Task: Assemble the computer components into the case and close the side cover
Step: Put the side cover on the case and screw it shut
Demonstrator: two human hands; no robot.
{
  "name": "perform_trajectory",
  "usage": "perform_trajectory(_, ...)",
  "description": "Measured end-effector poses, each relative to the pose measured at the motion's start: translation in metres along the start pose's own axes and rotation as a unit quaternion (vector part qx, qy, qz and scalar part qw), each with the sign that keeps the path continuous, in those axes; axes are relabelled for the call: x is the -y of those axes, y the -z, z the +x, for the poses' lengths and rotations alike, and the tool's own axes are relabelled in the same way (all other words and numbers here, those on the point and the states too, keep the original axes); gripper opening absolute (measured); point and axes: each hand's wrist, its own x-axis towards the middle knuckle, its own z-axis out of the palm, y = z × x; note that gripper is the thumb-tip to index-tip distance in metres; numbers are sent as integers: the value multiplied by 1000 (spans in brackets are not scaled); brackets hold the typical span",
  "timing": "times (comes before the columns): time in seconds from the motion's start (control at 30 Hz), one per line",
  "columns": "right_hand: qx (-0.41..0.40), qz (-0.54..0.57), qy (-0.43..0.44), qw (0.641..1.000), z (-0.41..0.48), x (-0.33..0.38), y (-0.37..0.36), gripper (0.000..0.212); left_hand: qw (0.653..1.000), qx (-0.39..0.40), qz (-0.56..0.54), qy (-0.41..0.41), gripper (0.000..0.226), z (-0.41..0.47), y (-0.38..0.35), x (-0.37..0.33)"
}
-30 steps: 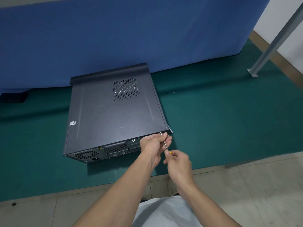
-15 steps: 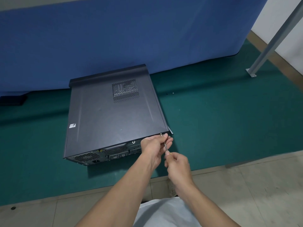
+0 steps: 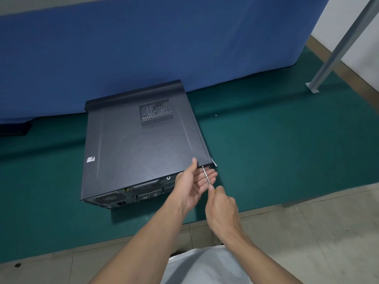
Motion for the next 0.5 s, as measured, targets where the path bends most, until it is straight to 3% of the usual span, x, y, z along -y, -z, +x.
perform_trajectory(0.07, 11, 66, -16, 998, 3, 4, -2, 37, 1000, -2, 4, 10, 46, 1, 1, -2)
perform_trajectory(0.13, 56, 215, -88, 971, 4, 7, 0, 40, 1000, -4, 11, 13, 45, 2, 1, -2)
perform_trajectory(0.2, 126, 421, -181, 880, 2, 9, 3, 38, 1000, -2, 13, 13, 42, 0, 2, -2)
perform_trajectory(0.27, 173, 550, -233, 783, 2, 5, 7, 35, 1000, -2, 20, 6, 32, -1, 3, -1)
perform_trajectory(0.33, 202, 596, -242, 738, 1, 3, 10, 35, 999, -9, 35, -12, 16, -2, 3, 0)
perform_trajectory(0.4, 184, 588, -229, 754, 1, 2, 8, 36, 999, -25, 39, -24, 7, -2, 0, 2)
perform_trajectory(0.43, 157, 538, -200, 804, 1, 1, 7, 38, 998, -36, 35, -27, 6, -1, -2, 3)
perform_trajectory(0.5, 73, 300, -81, 948, -4, -3, 6, 38, 998, -48, 15, -34, 7, -1, -7, 6)
